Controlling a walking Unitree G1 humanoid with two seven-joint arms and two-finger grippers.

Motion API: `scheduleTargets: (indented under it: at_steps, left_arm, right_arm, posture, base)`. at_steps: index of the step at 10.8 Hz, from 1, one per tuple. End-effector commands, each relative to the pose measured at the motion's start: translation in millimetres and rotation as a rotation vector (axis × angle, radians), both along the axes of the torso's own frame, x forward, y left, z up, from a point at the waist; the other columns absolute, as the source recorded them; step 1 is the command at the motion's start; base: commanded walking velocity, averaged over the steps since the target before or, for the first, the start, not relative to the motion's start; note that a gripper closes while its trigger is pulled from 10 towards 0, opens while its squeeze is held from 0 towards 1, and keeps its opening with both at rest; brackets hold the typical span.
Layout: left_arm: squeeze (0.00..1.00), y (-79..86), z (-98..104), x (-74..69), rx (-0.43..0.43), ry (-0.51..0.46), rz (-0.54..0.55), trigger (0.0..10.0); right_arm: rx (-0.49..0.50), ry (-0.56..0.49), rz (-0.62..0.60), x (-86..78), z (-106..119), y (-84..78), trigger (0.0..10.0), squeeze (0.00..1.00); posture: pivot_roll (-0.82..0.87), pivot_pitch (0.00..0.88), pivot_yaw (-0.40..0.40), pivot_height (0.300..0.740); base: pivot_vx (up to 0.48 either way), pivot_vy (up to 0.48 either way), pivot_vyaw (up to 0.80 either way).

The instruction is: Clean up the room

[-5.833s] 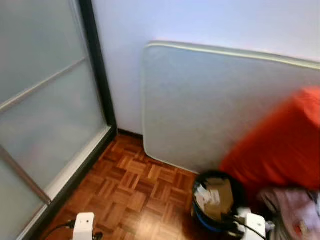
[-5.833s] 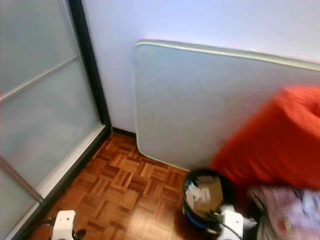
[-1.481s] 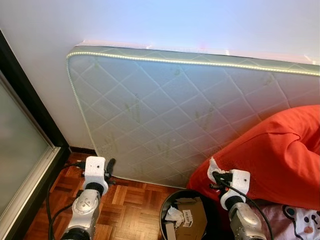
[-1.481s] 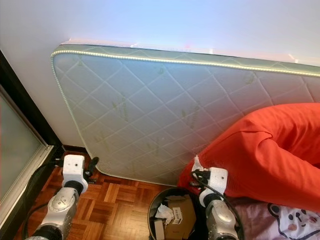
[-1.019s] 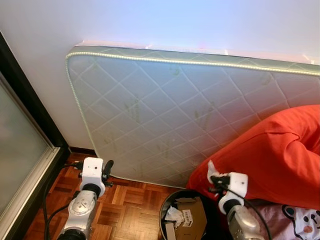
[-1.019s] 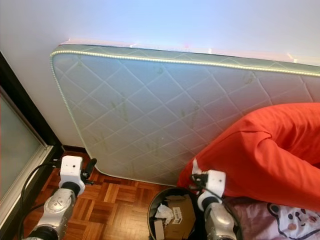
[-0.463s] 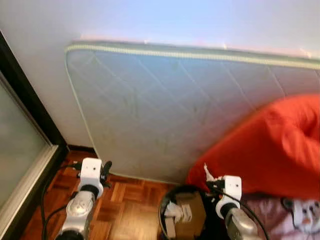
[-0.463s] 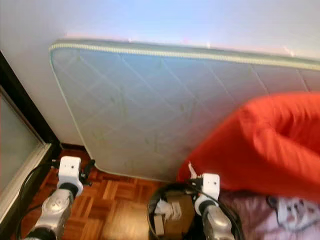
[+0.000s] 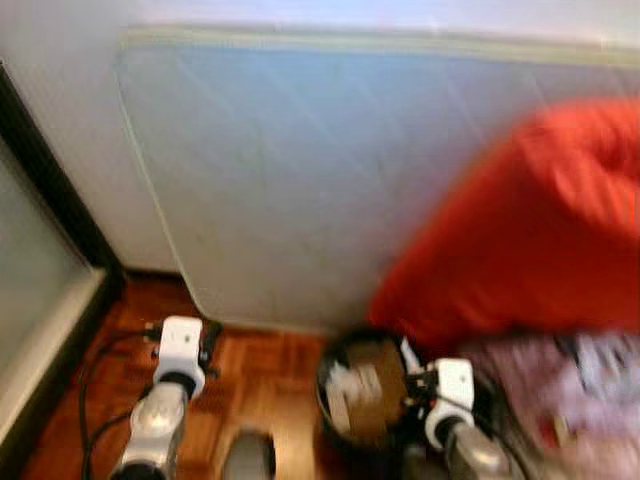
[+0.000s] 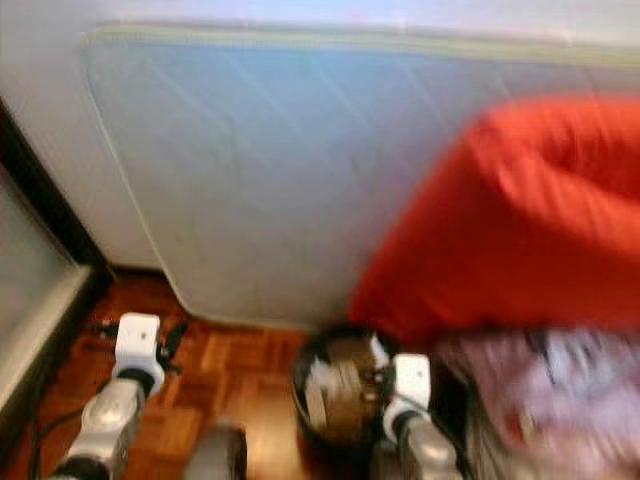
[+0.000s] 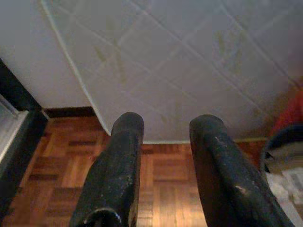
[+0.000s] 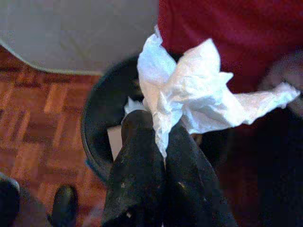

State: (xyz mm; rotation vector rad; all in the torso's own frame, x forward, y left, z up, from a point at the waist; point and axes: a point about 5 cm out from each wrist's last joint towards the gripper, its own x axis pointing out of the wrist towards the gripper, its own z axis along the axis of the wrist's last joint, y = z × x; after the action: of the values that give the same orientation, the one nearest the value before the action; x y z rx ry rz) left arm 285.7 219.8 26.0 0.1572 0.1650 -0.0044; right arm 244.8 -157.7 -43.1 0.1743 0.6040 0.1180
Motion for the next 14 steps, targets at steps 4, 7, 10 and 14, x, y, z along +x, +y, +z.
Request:
scheduleTargets:
  at_steps: [4,7,10,14]
  left_arm:
    - [0.0,3.2,7.7,5.9,0.001,-0.02,0.012,10.0]
    - [0.0,1.1,10.4,9.0,0.0,-0.026,0.011,10.0]
    - [0.0,2.4,12.1,10.3,0.0,-0.027,0.019,10.0]
    - [0.0,5.4,10.2,7.0,0.001,-0.019,0.017,10.0]
  right_arm:
    - [-0.009,0.061,0.064,-0.3,-3.3,13.0,10.0,0.0]
    - [-0.012,0.023,0.08,11.6,5.4,18.3,10.0,0.0]
    - [-0.013,0.044,0.075,11.5,4.3,20.3,10.0,0.0]
    - [-0.022,0.062,0.063,5.6,-0.2,18.1,10.0,0.0]
  posture:
    - [0.24,0.174,-0.044,0.627]
    - [0.25,0.201,-0.042,0.627]
    - [0.27,0.215,-0.04,0.627]
    - [0.26,0.222,-0.036,0.627]
  base:
    - [0.0,0.0,0.0]
    - [0.0,0.0,0.26]
    - [0.0,0.0,0.26]
    - [0.0,0.0,0.0]
